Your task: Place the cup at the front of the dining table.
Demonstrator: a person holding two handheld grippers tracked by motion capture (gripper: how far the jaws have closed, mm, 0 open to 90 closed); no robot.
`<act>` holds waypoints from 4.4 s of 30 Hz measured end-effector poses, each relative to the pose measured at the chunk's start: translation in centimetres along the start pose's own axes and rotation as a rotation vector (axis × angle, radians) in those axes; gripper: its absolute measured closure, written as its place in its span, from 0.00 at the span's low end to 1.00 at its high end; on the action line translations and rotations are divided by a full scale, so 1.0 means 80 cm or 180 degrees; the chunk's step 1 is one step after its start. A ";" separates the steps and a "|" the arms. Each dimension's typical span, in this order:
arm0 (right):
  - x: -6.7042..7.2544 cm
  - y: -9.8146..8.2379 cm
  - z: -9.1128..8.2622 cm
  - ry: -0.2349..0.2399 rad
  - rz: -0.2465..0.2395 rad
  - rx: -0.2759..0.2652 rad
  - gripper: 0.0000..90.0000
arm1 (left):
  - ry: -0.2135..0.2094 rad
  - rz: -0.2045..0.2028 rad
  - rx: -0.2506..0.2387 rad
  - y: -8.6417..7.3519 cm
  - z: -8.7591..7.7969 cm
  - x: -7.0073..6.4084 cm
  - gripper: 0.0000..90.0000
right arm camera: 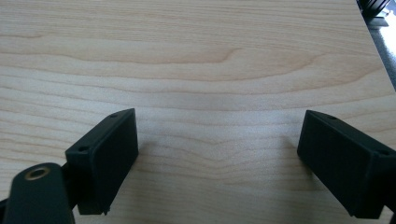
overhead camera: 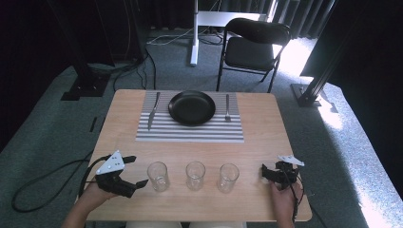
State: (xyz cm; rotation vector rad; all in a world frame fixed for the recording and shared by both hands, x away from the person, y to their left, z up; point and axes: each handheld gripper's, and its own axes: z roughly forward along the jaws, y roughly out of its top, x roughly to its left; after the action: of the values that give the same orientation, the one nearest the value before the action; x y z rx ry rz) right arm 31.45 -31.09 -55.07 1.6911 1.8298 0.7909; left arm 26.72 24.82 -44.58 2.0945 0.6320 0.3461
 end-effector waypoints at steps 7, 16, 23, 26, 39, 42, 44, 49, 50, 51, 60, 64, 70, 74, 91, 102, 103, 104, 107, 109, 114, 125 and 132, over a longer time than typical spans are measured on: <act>0.000 0.000 0.000 0.0000 0.0000 0.0000 0.13 | -0.0074 0.0061 -0.0015 0.015 0.011 -0.006 0.06; 0.000 0.000 0.000 0.0000 0.0001 0.0001 0.13 | -0.0177 0.0088 0.0096 0.028 0.029 -0.011 0.05; 0.000 0.000 0.000 0.0000 0.0002 0.0002 0.13 | -0.0190 0.0126 0.0172 0.039 0.042 -0.014 0.06; 0.000 0.000 0.000 0.0000 0.0001 0.0001 0.13 | -0.0211 0.0155 0.0182 0.045 0.045 -0.016 0.06; 0.000 0.000 0.000 0.0000 0.0003 0.0002 0.13 | -0.0318 0.0264 0.0184 0.070 0.071 -0.030 0.06; 0.000 0.000 0.000 0.0000 0.0003 0.0002 0.13 | -0.0360 0.0292 0.0193 0.076 0.078 -0.033 0.06; 0.000 0.000 0.000 0.0000 0.0003 0.0002 0.13 | -0.0391 0.0292 0.0190 0.079 0.083 -0.035 0.06; 0.000 0.000 0.000 0.0000 0.0003 0.0002 0.13 | -0.0436 0.0316 0.0208 0.086 0.094 -0.040 0.06; 0.000 0.000 0.000 0.0000 0.0003 0.0002 0.13 | -0.0447 0.0311 0.0206 0.087 0.096 -0.041 0.06; 0.000 0.000 0.000 0.0000 0.0003 0.0002 0.13 | -0.0471 0.0303 0.0211 0.088 0.098 -0.042 0.06; 0.000 0.000 0.000 0.0000 0.0004 0.0002 0.13 | -0.0559 0.0340 0.0195 0.101 0.112 -0.051 0.06; 0.000 0.000 0.000 0.0000 0.0004 0.0002 0.13 | -0.0573 0.0354 0.0179 0.109 0.118 -0.057 0.06; 0.000 0.000 0.000 0.0000 0.0004 0.0002 0.13 | -0.0652 0.0379 0.0224 0.118 0.132 -0.067 0.06; 0.000 0.000 0.000 0.0000 0.0004 0.0002 0.13 | -0.0673 0.0404 0.0240 0.123 0.141 -0.073 0.06; 0.000 0.000 0.000 0.0002 0.0005 -0.0004 0.14 | -0.0824 0.0552 0.0300 0.153 0.176 -0.098 0.06; 0.000 0.000 0.000 0.0002 0.0005 -0.0004 0.14 | -0.0918 0.0677 0.0464 0.166 0.202 -0.116 0.06; 0.000 0.000 0.000 0.0002 0.0005 -0.0004 0.14 | -0.0917 0.0679 0.0491 0.167 0.204 -0.117 0.06; 0.000 0.000 0.000 0.0002 0.0006 -0.0005 0.14 | -0.0909 0.0687 0.0505 0.168 0.206 -0.118 0.06; 0.000 0.000 0.000 0.0002 0.0006 -0.0005 0.14 | -0.0916 0.0721 0.0570 0.172 0.212 -0.122 0.06; 0.000 0.000 0.000 0.0002 0.0006 -0.0004 0.14 | -0.0906 0.0757 0.0619 0.175 0.216 -0.125 0.06; 0.000 0.000 0.000 0.0002 0.0006 -0.0004 0.14 | -0.0908 0.0767 0.0717 0.182 0.227 -0.133 0.06; 0.000 0.000 0.000 0.0002 0.0005 -0.0005 0.14 | -0.0799 0.0803 0.1030 0.190 0.253 -0.149 0.06; 0.000 0.000 0.000 0.0003 0.0005 -0.0004 0.14 | -0.0696 0.0699 0.1234 0.192 0.266 -0.153 0.06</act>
State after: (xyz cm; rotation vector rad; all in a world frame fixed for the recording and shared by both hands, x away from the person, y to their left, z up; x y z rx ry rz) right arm 31.41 -31.11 -55.07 1.6917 1.8284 0.7936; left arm 31.16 -3.78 -43.96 2.5391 0.3584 0.1167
